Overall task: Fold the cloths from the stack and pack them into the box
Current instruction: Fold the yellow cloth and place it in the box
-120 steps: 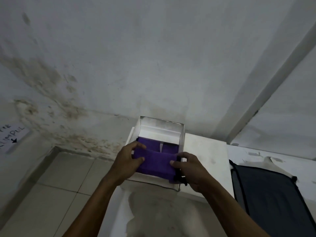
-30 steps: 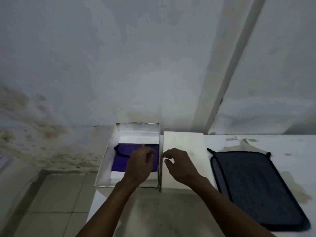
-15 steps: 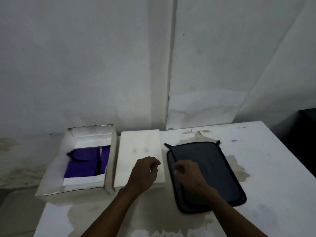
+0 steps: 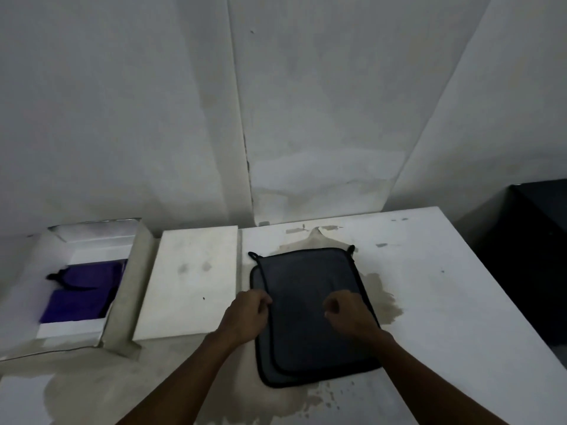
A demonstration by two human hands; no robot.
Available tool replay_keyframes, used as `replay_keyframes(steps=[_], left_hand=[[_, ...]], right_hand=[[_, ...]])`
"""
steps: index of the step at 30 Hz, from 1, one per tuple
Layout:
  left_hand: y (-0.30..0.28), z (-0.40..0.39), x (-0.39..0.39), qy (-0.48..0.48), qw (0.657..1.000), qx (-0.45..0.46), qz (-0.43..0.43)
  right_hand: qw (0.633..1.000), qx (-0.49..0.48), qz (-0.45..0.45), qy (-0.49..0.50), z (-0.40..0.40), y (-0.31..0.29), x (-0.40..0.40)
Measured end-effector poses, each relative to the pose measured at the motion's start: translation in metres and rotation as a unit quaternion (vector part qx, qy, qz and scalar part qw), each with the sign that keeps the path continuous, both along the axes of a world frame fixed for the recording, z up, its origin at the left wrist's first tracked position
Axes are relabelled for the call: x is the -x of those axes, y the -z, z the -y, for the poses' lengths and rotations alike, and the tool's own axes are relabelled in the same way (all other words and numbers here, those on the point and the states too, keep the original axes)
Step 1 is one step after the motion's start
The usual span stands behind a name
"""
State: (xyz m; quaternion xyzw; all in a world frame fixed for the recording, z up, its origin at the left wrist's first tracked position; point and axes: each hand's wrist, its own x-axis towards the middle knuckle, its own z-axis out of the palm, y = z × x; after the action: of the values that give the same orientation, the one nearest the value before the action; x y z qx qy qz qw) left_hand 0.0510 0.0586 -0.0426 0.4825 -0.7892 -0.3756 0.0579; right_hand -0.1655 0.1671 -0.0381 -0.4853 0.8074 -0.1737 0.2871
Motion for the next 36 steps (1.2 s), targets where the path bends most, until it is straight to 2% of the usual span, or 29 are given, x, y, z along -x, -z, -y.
replay_keyframes(steps=[9, 16, 21, 26, 30, 33, 36], left_hand=[[0.020, 0.022, 0.049, 0.013, 0.997, -0.047, 0.058], [0.044, 0.060, 0.074, -0.076, 0.993, -0.059, 0.068], [0.064, 0.084, 0.087, -0.106, 0.988, -0.059, 0.091], [0.071, 0.108, 0.100, -0.235, 0.969, -0.067, 0.029], [0.076, 0.116, 0.107, -0.309, 0.943, -0.114, -0.044], [0.074, 0.120, 0.110, -0.339, 0.932, -0.118, -0.054], [0.066, 0.121, 0.110, -0.325, 0.937, -0.116, -0.059]], right_hand=[[0.995, -0.091, -0.022, 0.028, 0.026, 0.024, 0.067], [0.995, -0.101, -0.025, 0.000, 0.062, 0.039, 0.096], [0.990, -0.126, -0.062, -0.003, 0.088, 0.056, 0.111], [0.989, -0.107, -0.095, -0.027, 0.114, 0.065, 0.120], [0.992, -0.085, -0.096, -0.011, 0.128, 0.068, 0.122], [0.995, -0.046, -0.085, 0.013, 0.133, 0.069, 0.123], [0.996, -0.006, -0.086, 0.035, 0.134, 0.070, 0.125]])
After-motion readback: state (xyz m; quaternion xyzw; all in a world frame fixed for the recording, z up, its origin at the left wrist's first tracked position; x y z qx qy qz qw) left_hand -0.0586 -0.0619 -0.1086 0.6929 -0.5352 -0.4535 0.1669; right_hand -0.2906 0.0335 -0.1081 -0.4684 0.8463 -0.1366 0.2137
